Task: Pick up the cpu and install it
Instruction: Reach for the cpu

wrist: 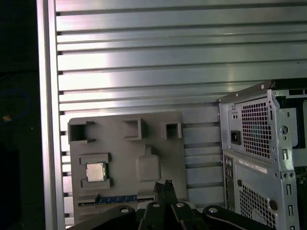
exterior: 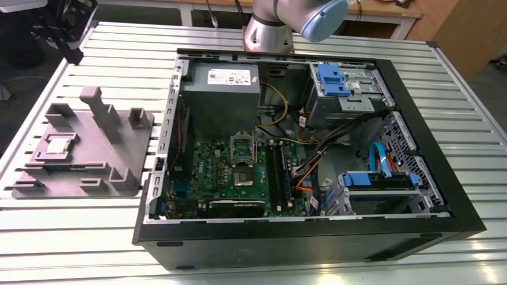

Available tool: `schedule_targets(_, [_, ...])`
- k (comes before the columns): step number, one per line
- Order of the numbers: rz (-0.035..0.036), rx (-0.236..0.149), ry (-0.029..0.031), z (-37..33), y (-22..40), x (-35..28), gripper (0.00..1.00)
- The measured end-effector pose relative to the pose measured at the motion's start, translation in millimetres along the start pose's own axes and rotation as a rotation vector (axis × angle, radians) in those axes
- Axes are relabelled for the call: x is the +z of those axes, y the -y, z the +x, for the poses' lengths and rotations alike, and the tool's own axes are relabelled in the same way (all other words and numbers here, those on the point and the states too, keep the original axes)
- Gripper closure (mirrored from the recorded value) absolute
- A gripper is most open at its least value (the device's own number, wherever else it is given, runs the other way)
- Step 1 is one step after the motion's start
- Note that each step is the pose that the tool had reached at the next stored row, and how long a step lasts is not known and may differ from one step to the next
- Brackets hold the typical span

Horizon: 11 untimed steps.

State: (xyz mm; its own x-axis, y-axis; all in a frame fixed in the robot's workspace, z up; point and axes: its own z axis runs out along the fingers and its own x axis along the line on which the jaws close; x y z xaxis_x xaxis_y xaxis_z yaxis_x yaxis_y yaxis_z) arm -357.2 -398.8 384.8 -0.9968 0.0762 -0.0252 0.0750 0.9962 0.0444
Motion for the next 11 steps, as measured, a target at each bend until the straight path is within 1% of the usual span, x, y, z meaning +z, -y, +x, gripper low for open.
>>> schedule_targets(2, [0.0000, 0.000, 0.0000, 3.1, 0.2, 0.1, 0.90])
schedule_targets(3, [-0.0001, 0.000, 0.0001, 6.7, 0.5, 0.4, 0.90])
schedule_targets(4, [0.0000, 0.000, 0.0000, 14.0, 1.1, 0.7, 0.90])
schedule_targets(11, [0.0000, 0.000, 0.0000, 23.7, 1.8, 1.2, 0.90])
